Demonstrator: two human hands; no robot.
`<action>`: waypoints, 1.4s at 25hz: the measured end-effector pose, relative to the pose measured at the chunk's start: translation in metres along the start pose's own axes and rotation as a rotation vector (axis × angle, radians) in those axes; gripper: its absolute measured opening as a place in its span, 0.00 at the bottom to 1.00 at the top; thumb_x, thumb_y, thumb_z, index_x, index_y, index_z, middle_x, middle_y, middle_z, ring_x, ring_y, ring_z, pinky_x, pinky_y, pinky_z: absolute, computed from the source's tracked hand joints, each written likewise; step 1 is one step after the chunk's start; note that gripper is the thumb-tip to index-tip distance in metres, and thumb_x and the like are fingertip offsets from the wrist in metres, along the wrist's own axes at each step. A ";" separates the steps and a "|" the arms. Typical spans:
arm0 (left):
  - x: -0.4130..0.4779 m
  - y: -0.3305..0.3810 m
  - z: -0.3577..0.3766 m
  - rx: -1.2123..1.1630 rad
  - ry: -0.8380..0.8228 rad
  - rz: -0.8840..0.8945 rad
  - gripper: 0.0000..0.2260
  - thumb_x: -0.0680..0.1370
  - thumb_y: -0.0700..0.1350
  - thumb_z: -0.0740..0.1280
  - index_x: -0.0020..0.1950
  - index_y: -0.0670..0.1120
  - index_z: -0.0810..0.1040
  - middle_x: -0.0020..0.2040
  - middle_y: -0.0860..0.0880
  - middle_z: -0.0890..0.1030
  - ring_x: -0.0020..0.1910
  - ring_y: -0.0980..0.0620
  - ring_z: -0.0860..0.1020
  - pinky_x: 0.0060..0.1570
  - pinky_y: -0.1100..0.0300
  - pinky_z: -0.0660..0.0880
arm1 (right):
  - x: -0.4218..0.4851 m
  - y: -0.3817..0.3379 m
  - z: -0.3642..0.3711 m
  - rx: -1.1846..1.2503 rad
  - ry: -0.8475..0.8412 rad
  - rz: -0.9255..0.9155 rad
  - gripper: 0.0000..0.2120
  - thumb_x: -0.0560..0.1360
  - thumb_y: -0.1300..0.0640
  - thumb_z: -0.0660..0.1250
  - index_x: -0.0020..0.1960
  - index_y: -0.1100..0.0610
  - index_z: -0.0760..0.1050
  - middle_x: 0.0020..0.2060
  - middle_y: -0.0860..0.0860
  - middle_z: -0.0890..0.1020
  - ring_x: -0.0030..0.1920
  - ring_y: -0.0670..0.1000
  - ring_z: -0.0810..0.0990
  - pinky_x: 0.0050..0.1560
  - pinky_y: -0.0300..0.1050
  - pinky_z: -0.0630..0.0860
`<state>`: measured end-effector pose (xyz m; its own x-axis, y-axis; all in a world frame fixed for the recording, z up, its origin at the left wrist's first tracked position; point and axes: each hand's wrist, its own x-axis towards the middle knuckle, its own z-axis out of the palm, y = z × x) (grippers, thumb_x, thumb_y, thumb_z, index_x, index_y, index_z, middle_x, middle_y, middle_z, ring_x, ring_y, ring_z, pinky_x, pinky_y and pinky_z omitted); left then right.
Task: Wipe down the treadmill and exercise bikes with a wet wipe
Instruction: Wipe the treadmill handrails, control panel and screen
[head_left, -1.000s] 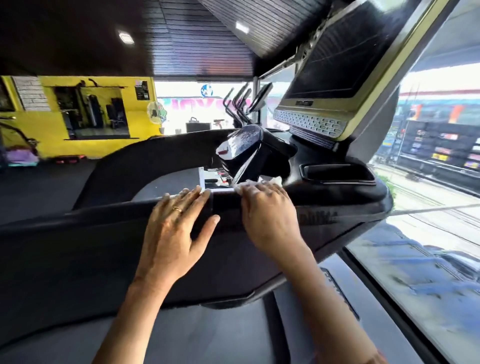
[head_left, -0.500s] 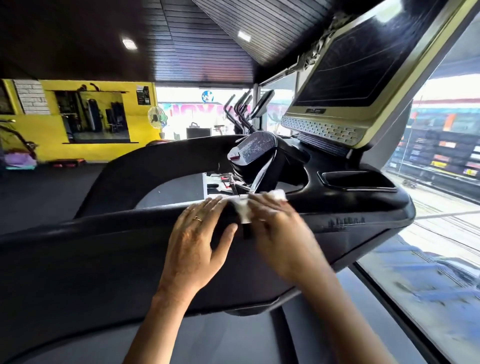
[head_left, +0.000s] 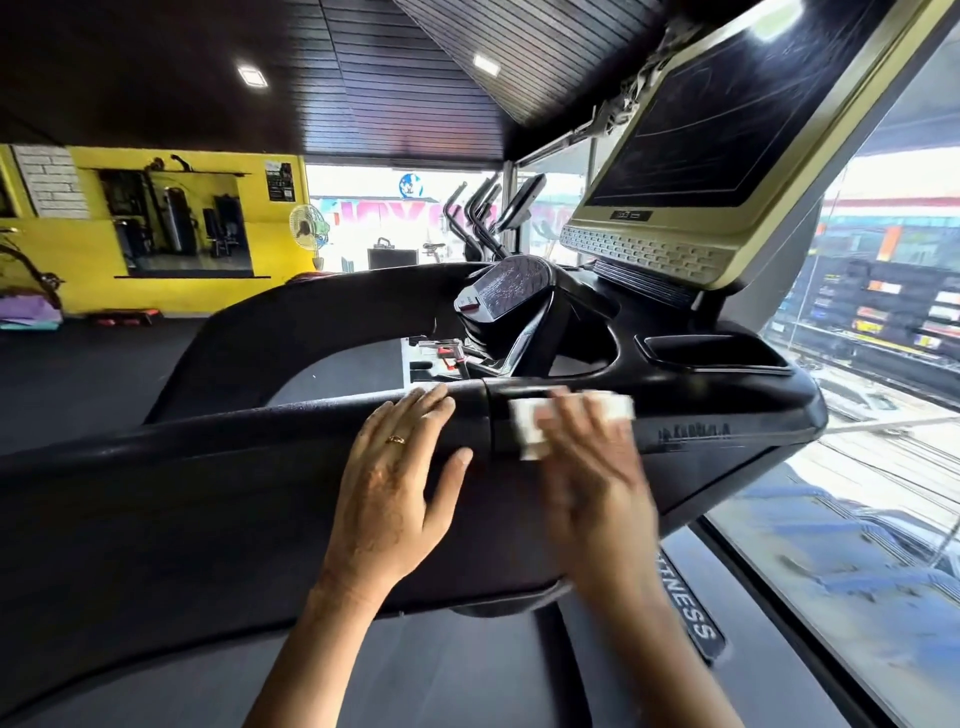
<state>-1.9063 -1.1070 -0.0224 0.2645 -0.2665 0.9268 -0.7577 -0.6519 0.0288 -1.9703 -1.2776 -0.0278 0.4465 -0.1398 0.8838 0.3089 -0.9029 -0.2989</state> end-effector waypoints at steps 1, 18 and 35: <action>-0.001 0.000 0.001 0.016 0.005 0.009 0.18 0.78 0.48 0.60 0.61 0.38 0.76 0.63 0.44 0.77 0.64 0.46 0.74 0.67 0.52 0.65 | 0.000 0.018 -0.010 0.031 0.102 0.145 0.18 0.78 0.54 0.56 0.63 0.57 0.77 0.67 0.49 0.70 0.71 0.51 0.65 0.71 0.59 0.60; 0.007 0.043 0.040 0.119 0.017 0.206 0.18 0.80 0.46 0.61 0.65 0.37 0.75 0.66 0.40 0.74 0.66 0.43 0.73 0.66 0.45 0.67 | -0.031 0.051 0.015 0.034 0.227 -0.082 0.16 0.81 0.58 0.57 0.66 0.63 0.71 0.67 0.58 0.72 0.72 0.58 0.63 0.73 0.56 0.57; 0.035 0.095 0.081 0.140 0.067 0.139 0.17 0.79 0.45 0.61 0.60 0.35 0.78 0.60 0.39 0.79 0.60 0.41 0.77 0.62 0.44 0.71 | 0.065 0.148 -0.088 -0.165 -0.073 0.348 0.17 0.81 0.54 0.56 0.60 0.60 0.78 0.63 0.54 0.78 0.68 0.57 0.70 0.68 0.46 0.63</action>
<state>-1.9205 -1.2355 -0.0174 0.1192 -0.3161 0.9412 -0.6928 -0.7055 -0.1492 -1.9689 -1.4560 0.0173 0.5609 -0.4250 0.7104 -0.0075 -0.8607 -0.5090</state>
